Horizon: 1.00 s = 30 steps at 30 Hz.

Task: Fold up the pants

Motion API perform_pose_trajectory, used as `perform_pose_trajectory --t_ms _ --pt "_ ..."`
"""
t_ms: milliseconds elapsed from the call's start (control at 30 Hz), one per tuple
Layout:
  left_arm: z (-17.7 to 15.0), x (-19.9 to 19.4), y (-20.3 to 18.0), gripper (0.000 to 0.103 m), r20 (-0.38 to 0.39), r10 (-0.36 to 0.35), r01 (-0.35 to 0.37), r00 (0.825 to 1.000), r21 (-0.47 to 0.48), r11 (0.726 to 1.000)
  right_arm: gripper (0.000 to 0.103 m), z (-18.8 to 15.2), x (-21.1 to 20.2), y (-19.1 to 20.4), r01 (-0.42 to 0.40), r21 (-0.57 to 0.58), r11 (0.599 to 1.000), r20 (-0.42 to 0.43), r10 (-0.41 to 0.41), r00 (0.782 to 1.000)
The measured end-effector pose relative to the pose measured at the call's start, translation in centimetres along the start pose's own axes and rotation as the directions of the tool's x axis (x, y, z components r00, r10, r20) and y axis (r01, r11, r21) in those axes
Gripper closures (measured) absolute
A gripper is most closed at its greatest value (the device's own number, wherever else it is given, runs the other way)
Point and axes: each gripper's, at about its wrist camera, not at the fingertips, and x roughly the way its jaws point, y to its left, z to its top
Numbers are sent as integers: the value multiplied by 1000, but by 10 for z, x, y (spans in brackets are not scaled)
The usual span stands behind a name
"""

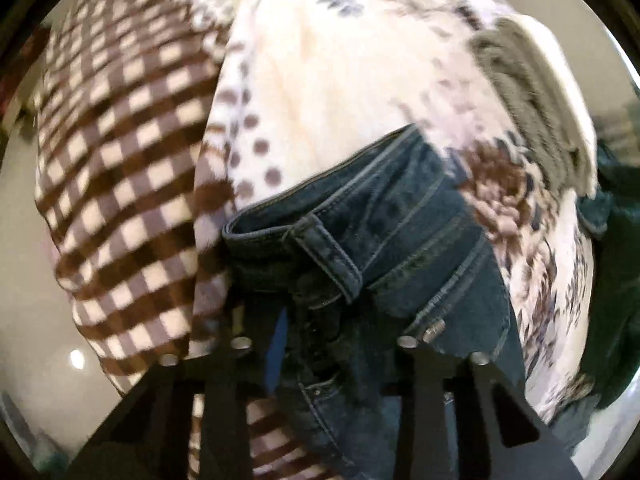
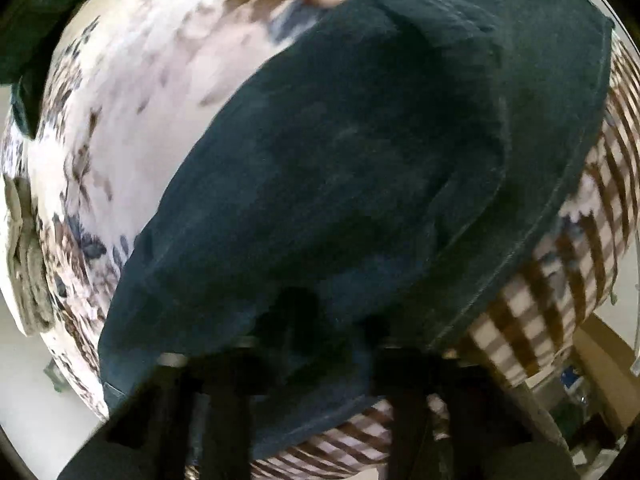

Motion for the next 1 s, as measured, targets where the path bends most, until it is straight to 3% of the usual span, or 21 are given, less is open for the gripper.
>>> perform_pose_trajectory --t_ms 133,233,433,567,600,633,700,733,800,933,1000 --pt "-8 -33 -8 91 74 -36 27 997 117 993 97 -24 -19 31 152 -195 969 120 -130 984" --pt "-7 -50 1 92 90 -45 32 995 136 990 97 -48 -37 37 198 -287 937 177 -151 973" --pt "-8 -38 22 92 23 -2 0 1000 108 994 97 -78 -35 14 219 -327 919 131 -185 974" --pt "-13 -18 22 86 -22 67 -62 998 163 985 93 -72 -9 6 196 -288 937 58 -187 981" --pt "-13 -21 19 83 -19 86 -81 996 184 979 89 -69 -4 6 180 -289 940 28 -180 983" --pt "-15 -28 9 76 8 149 -147 989 233 961 86 -65 -3 5 171 -282 944 4 -177 984" --pt "-21 -43 -3 64 73 165 -179 984 295 939 57 -58 -13 0 147 -270 952 0 -152 988" --pt "-25 -49 -10 43 98 164 -187 982 325 927 51 -56 -22 -3 138 -273 952 1 -143 990" --pt "-40 -58 -30 14 124 191 -226 974 401 888 46 -49 -48 -11 138 -286 948 30 -135 990" --pt "-78 -59 -84 14 127 173 -214 977 517 829 45 -25 -94 -11 188 -314 931 160 -144 977" --pt "-94 -46 -117 14 85 163 -183 983 557 810 45 7 -107 -2 234 -323 917 228 -165 960"
